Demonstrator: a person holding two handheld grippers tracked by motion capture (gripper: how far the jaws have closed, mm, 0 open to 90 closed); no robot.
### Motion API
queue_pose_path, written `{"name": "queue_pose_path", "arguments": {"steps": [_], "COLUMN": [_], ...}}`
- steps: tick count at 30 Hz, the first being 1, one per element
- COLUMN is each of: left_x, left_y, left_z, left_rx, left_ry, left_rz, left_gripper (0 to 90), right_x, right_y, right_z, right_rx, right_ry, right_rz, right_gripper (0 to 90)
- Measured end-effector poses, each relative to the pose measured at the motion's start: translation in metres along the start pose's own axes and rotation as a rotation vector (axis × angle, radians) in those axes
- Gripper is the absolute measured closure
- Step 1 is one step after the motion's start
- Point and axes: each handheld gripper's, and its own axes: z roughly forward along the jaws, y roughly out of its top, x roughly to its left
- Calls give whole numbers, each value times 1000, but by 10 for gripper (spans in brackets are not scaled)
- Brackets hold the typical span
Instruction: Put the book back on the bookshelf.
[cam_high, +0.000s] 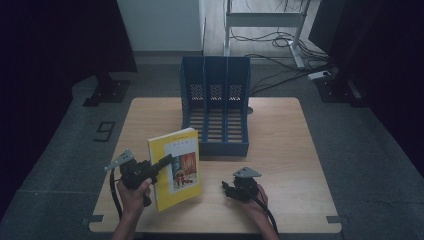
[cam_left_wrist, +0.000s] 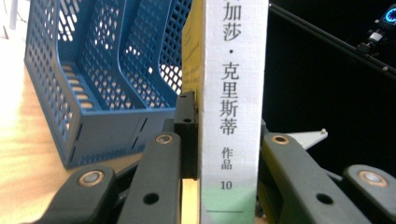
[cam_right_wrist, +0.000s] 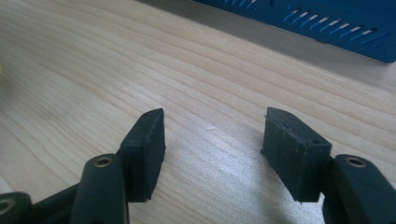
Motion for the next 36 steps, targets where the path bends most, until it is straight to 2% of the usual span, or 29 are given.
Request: {"name": "queue_pose_path", "arguments": {"steps": [3, 7, 12, 16, 19, 22, 27, 31, 36], "left_x": [-2, -5, -4, -4, -2, 1, 3, 2, 4], "left_y": [5, 13, 23, 29, 32, 35, 44, 51, 57], "left_z": [2, 4, 6, 8, 11, 14, 15, 17, 20], "left_rx": [-9, -18, -37, -49, -49, -51, -64, -71, -82], "left_ry": [-2, 13, 4, 25, 20, 14, 7, 20, 30], "left_rz": [3, 18, -1, 25, 10, -8, -23, -11, -15], "left_gripper": [753, 753, 753, 753, 753, 753, 753, 753, 752], "right_x": [1, -2, -3, -2, 0, 5, 4, 4, 4], "right_y": [0, 0, 0, 0, 0, 0, 0, 0, 0], "right_z": [0, -1, -1, -1, 0, 1, 1, 2, 1], "right_rx": [2, -3, -2, 1, 6, 19, 19, 18, 18], "right_ry": [-5, 6, -5, -12, -32, -51, -46, -46, -46], "right_rz": [-9, 19, 18, 13, -2, -48, -48, -49, -51], "right_gripper": [380, 380, 378, 364, 354, 313, 312, 312, 312]}}
